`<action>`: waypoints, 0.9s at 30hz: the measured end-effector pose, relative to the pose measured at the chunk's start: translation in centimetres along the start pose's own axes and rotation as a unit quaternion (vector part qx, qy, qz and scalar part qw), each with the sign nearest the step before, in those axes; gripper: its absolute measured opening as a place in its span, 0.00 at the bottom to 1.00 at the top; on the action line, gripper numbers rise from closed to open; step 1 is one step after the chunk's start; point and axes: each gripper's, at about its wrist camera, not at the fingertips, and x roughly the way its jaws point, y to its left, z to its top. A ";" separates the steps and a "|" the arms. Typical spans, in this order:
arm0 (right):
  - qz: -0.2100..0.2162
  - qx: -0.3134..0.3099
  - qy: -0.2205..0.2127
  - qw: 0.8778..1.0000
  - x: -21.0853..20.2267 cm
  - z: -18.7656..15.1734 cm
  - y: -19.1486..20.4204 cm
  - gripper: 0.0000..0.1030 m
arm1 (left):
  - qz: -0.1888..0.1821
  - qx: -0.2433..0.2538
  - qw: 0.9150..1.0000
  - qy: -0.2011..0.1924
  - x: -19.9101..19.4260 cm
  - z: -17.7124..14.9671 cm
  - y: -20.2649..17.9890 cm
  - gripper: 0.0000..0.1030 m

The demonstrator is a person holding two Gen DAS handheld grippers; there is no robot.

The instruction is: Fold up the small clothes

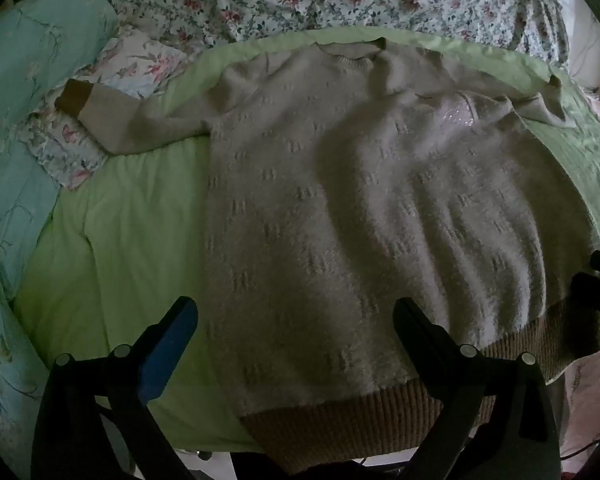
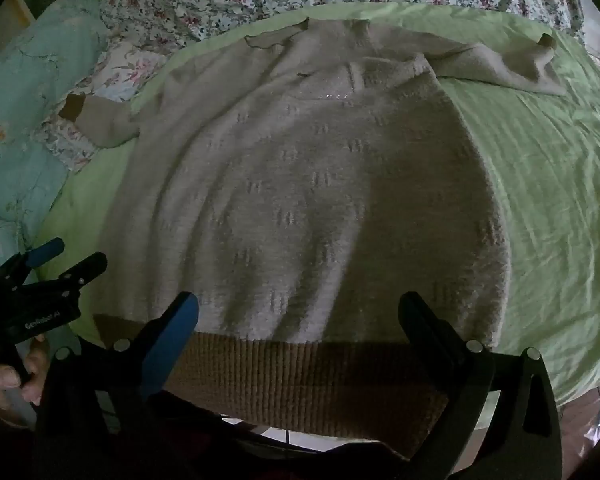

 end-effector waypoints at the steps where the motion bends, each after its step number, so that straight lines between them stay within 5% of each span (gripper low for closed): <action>1: 0.001 -0.001 0.000 1.000 0.1 0.0 -0.2 0.97 | 0.000 0.000 1.000 0.000 0.0 0.1 0.1 0.96; 27: 0.001 -0.002 0.003 1.000 0.2 0.0 0.2 0.97 | 0.001 -0.003 1.000 -0.013 -0.6 0.0 -0.5 0.96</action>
